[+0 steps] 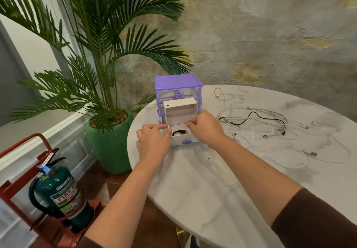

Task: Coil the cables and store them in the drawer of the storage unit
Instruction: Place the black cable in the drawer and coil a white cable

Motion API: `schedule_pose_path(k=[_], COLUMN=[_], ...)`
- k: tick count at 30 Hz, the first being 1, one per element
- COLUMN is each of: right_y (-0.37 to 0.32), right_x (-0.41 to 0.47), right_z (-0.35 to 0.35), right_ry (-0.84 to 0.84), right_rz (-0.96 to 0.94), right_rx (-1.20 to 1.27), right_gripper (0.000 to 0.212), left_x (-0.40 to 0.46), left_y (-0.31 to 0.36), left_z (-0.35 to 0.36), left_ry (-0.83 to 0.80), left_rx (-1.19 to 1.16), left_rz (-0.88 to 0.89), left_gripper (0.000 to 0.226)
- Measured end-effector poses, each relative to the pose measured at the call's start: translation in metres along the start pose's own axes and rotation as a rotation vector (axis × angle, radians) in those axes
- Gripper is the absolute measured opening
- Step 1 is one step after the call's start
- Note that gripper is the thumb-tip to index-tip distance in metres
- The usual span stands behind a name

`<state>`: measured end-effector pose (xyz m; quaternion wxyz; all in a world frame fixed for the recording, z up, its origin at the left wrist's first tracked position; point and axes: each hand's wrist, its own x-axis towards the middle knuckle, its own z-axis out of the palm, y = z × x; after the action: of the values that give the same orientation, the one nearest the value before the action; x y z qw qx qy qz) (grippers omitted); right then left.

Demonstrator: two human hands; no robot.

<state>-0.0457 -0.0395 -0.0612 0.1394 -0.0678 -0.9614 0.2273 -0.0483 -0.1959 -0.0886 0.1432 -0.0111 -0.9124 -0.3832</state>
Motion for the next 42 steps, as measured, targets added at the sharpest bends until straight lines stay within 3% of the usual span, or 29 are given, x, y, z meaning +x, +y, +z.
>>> schedule_pose_path(k=[3,6,10,14,19,22,25,30,35,39,42], right_y=[0.017,0.042,0.081,0.108,0.140,0.153,0.154,0.147,0.143,0.144,0.143], right_x=[-0.010,-0.022,-0.038,-0.047,-0.063,-0.066,-0.064,-0.061,-0.063,-0.064,-0.066], right_z=[-0.014,-0.032,-0.055,-0.063,-0.063,-0.060,-0.058,-0.062,-0.068,-0.063,-0.060], right_ry=[0.064,0.097,0.149,0.220,0.229,0.261,0.288,0.469,0.558,0.450,0.365], right_rz=[0.036,0.072,0.137,0.116,0.004,-0.039,-0.043,-0.048,0.045,0.096,0.142], right_rx=[0.209,0.261,0.248,0.145,-0.051,-0.096,0.057,0.401,0.597,0.456,0.424], right_gripper=[0.020,0.011,0.012,0.013,0.053,0.041,0.020,0.016,0.015,0.011,0.022], left_x=[-0.002,-0.007,-0.021,-0.034,-0.046,-0.051,-0.055,-0.049,-0.041,-0.044,-0.046], left_y=[0.008,0.020,0.049,0.075,0.092,0.099,0.101,0.100,0.116,0.135,0.134], left_z=[0.000,0.006,0.026,0.050,0.085,0.097,0.106,0.113,0.097,0.087,0.091], left_ry=[0.051,0.126,0.088,-0.057,-0.370,-0.462,-0.501,-0.393,-0.288,-0.461,-0.508], left_rx=[0.073,0.124,0.022,-0.032,0.027,0.083,0.073,-0.027,-0.429,-0.921,-1.024], left_rz=[0.016,0.114,0.322,0.479,0.546,0.579,0.613,0.667,0.619,0.302,0.147], left_gripper=[0.031,0.027,0.017,0.015,0.023,0.033,0.039,0.025,0.023,0.028,0.032])
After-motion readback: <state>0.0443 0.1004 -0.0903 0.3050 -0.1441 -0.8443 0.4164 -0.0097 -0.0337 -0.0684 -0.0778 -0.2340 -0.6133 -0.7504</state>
